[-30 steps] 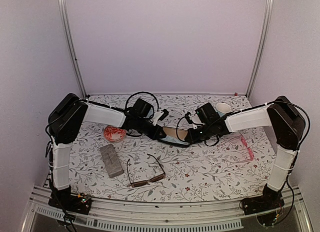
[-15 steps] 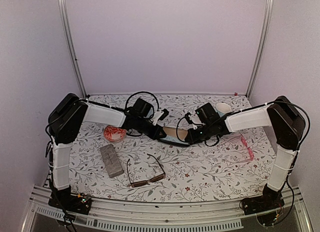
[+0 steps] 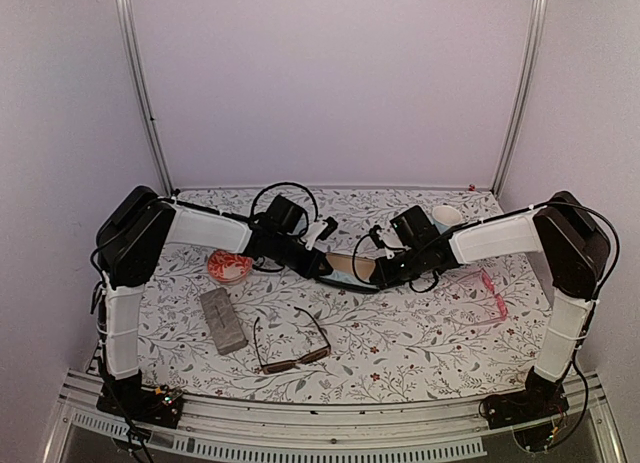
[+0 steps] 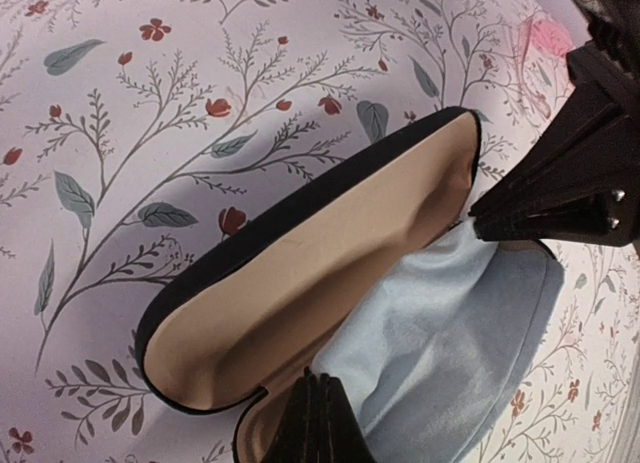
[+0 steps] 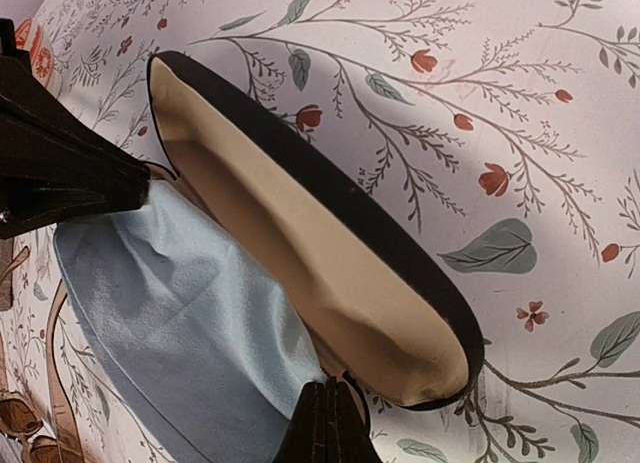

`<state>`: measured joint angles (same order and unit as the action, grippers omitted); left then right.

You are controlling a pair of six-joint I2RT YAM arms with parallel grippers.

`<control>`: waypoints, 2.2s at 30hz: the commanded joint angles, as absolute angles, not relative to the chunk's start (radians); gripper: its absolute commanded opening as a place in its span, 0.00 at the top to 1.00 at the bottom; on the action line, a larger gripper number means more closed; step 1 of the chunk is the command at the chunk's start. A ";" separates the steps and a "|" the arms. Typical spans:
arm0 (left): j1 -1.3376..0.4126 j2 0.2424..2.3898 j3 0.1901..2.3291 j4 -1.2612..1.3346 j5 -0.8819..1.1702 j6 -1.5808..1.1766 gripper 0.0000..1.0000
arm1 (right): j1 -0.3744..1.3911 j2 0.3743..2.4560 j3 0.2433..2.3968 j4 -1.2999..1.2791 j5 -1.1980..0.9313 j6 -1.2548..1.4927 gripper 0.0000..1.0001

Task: Organize the sunglasses
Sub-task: Place the folded cleaning cloth in the sunglasses case, then pick up the sunglasses from the center of the board.

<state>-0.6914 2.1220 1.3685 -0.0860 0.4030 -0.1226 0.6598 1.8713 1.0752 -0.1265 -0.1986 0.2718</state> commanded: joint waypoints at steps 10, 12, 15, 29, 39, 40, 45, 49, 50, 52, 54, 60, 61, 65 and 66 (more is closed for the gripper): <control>-0.679 2.156 1.401 -0.098 0.399 -0.104 1.00 | 0.655 1.904 1.114 -0.138 -0.222 0.262 1.00; -0.678 2.155 1.399 -0.099 0.400 -0.104 1.00 | 0.655 1.904 1.114 -0.140 -0.221 0.262 1.00; -0.681 2.152 1.393 -0.100 0.400 -0.104 1.00 | 0.655 1.902 1.111 -0.141 -0.224 0.261 1.00; -0.684 2.107 1.384 -0.113 0.371 -0.106 0.77 | 0.656 1.855 1.122 -0.161 -0.215 0.264 0.76; -0.683 2.046 1.374 -0.129 0.323 -0.107 0.66 | 0.657 1.772 1.124 -0.209 -0.150 0.265 0.71; -0.683 2.037 1.372 -0.129 0.320 -0.107 0.66 | 0.657 1.761 1.123 -0.213 -0.145 0.265 0.71; -0.683 1.989 1.351 -0.130 0.296 -0.110 0.64 | 0.655 1.693 1.103 -0.226 -0.108 0.272 0.69; -0.682 1.918 1.309 -0.120 0.254 -0.124 0.62 | 0.648 1.612 1.042 -0.256 -0.019 0.286 0.66; -0.683 1.900 1.292 -0.111 0.243 -0.131 0.62 | 0.641 1.586 1.021 -0.265 0.004 0.290 0.64; -0.682 1.865 1.253 -0.085 0.218 -0.148 0.60 | 0.618 1.518 0.979 -0.299 0.057 0.297 0.62; -0.683 1.833 1.209 -0.058 0.197 -0.164 0.58 | 0.591 1.467 0.948 -0.364 0.122 0.304 0.59; -0.691 1.766 1.111 0.012 0.155 -0.190 0.46 | 0.509 1.342 0.914 -0.547 0.306 0.349 0.51; -0.693 1.760 1.097 0.024 0.149 -0.190 0.43 | 0.494 1.327 0.908 -0.555 0.312 0.354 0.49; -0.692 1.756 1.066 0.040 0.127 -0.193 0.35 | 0.438 1.297 0.879 -0.570 0.310 0.357 0.32; -0.693 1.754 1.065 0.037 0.122 -0.193 0.35 | 0.422 1.295 0.876 -0.579 0.313 0.359 0.30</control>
